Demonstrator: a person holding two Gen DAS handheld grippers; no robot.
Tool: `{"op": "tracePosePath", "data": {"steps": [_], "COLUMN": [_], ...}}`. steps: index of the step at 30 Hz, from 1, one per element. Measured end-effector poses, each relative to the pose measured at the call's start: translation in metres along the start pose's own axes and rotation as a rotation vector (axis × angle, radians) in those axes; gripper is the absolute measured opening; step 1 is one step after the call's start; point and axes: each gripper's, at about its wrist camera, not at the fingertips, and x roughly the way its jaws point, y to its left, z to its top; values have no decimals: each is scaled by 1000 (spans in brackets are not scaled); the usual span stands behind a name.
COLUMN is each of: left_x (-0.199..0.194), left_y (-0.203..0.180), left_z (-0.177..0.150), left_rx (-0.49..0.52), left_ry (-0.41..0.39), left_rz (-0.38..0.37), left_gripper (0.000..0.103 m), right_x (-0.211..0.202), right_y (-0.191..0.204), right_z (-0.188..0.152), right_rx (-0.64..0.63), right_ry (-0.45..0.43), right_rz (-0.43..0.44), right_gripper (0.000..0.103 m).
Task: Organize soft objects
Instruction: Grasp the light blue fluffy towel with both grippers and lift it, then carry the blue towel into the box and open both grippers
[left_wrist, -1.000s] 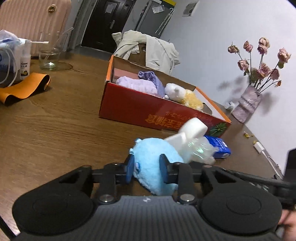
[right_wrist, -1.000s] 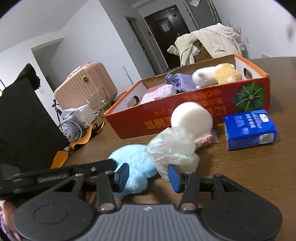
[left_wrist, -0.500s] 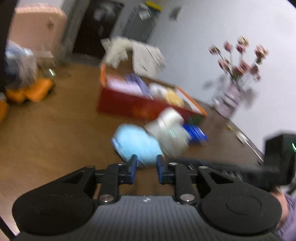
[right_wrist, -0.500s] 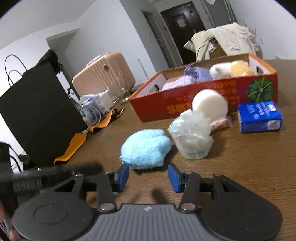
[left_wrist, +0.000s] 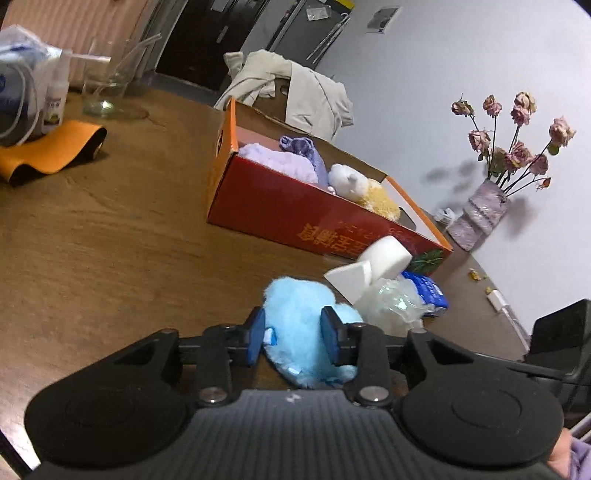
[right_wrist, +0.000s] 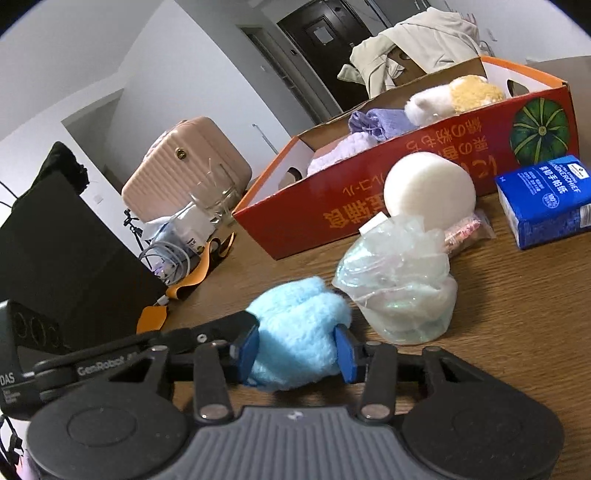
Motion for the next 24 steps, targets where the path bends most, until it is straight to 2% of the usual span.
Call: {"op": "tracePosePath", "data": {"steps": [2, 6, 10, 13, 16, 20, 22, 24], "left_x": [-8, -37, -53, -58, -62, -60, -55, -48], "left_y": [-3, -19, -35, -52, -70, -85, -87, -86], "left_z": [-5, -34, -66, -80, -84, -87, -86, -86], "left_rx": [-11, -33, -76, -51, 33, 128, 137, 129], "left_ry": [2, -23, -10, 3, -20, -52, -38, -2], "left_rz": [-18, -51, -71, -72, -56, 13, 27, -10], "left_gripper": [24, 24, 24, 24, 24, 45, 46, 46], "right_x": [-8, -43, -78, -103, -119, -128, -129, -128], "right_y": [3, 14, 14, 10, 0, -13, -17, -22], "right_z": [-2, -21, -49, -64, -69, -70, -69, -68], "right_rx": [-5, -72, -76, -69, -56, -30, -26, -8], "right_ry": [8, 6, 28, 17, -3, -13, -18, -16], "right_rz": [5, 18, 3, -11, -17, -20, -15, 6], "right_gripper": [35, 34, 34, 34, 31, 29, 29, 29]}}
